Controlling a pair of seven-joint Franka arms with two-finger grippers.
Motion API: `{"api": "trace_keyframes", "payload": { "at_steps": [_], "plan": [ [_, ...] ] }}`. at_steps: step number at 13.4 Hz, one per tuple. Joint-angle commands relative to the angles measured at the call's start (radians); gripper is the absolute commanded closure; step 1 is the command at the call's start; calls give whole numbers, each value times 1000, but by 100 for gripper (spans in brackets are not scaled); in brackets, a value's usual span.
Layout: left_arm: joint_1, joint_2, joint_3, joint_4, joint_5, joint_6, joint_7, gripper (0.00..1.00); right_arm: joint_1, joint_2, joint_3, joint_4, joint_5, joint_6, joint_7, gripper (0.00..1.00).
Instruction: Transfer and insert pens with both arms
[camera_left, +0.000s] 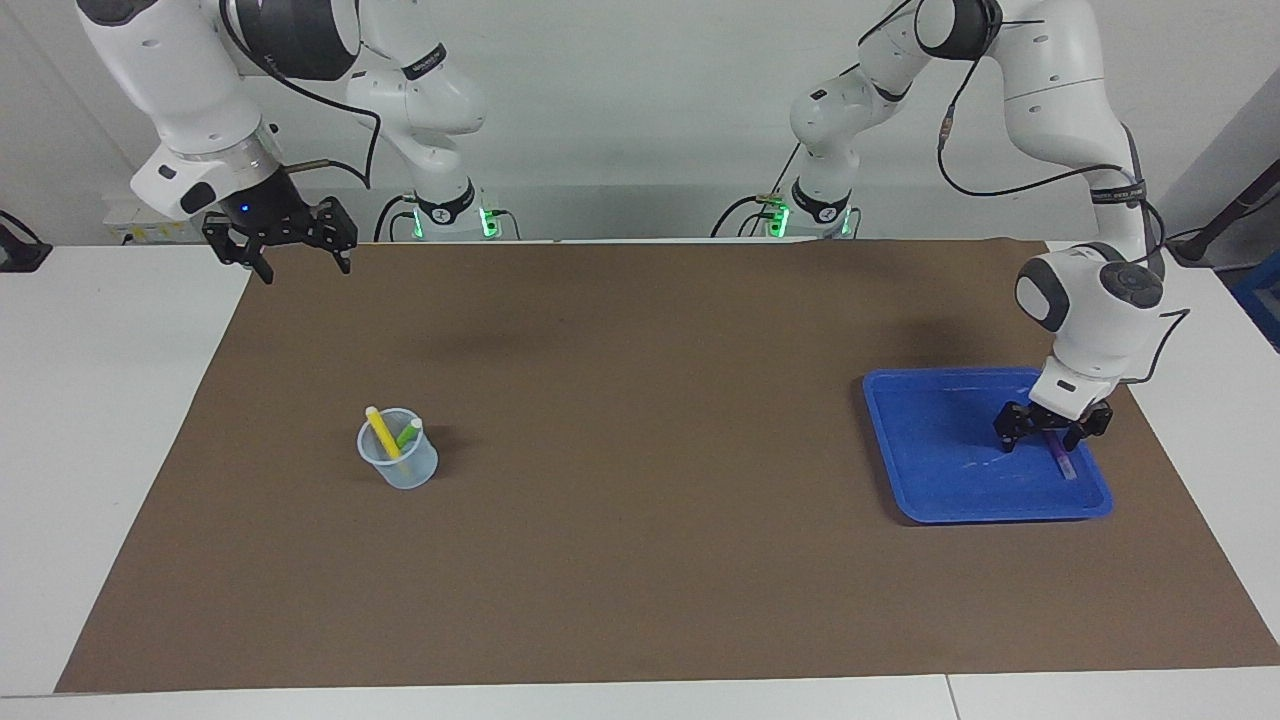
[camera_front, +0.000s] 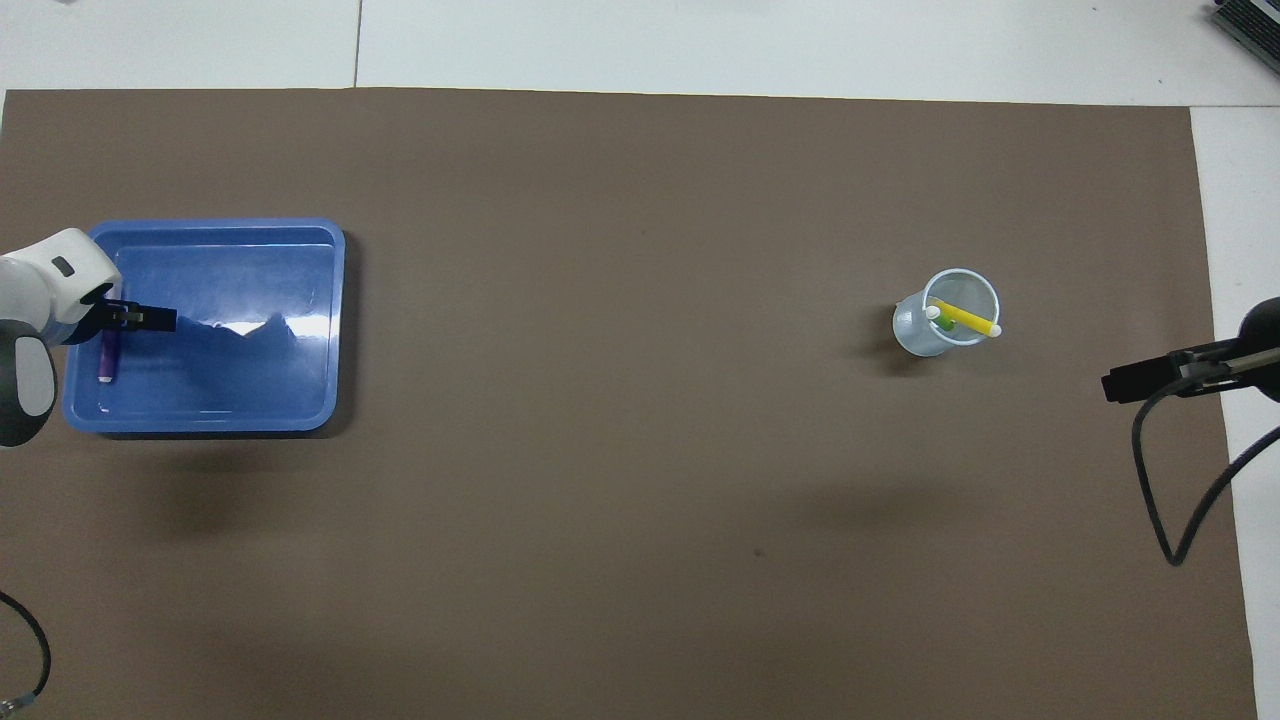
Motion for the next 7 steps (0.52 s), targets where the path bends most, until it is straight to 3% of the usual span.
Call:
{"api": "trace_keyframes", "payload": {
  "at_steps": [1, 7],
  "plan": [
    [16, -2, -4, -37, 14, 38, -8, 0, -1, -27, 4, -33, -19, 25, 21, 0],
    [-30, -4, -9, -49, 12, 32, -172, 0, -1, -27, 4, -33, -18, 25, 21, 0]
  ]
}}
